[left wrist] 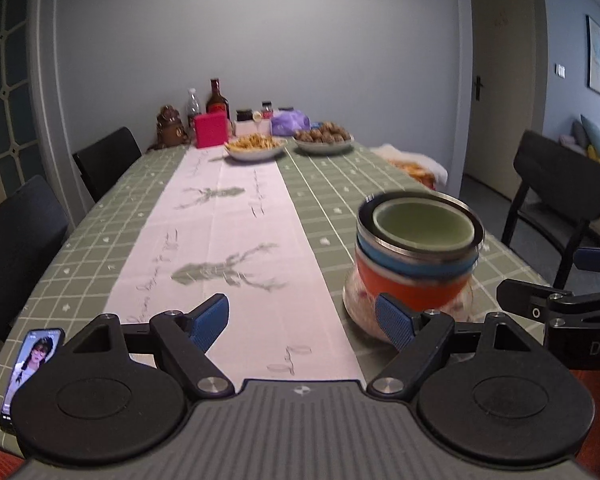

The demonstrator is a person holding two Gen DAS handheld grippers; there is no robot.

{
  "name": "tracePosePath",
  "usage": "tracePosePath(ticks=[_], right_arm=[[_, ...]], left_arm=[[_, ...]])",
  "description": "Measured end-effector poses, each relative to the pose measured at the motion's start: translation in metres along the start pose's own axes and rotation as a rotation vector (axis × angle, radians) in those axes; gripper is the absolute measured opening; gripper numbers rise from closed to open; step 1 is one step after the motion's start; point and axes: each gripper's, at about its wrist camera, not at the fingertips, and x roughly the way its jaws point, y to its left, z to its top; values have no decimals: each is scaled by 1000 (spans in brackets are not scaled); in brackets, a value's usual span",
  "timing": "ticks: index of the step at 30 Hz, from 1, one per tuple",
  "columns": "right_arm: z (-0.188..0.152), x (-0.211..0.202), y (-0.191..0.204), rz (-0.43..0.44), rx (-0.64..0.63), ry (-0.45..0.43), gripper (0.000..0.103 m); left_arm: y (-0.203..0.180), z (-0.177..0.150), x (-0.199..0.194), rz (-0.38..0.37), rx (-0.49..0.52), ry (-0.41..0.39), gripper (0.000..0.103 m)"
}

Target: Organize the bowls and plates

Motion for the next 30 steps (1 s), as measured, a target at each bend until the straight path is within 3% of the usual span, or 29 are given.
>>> tracePosePath(ticks=[8,30], right_arm=[[-18,14,-6,-22,44,89,99],[-20,19,0,-4,24,106,99]], left_arm=[[-8,-27,18,-4,-9,103,97],[-6,-26,15,26,-16,93,97]])
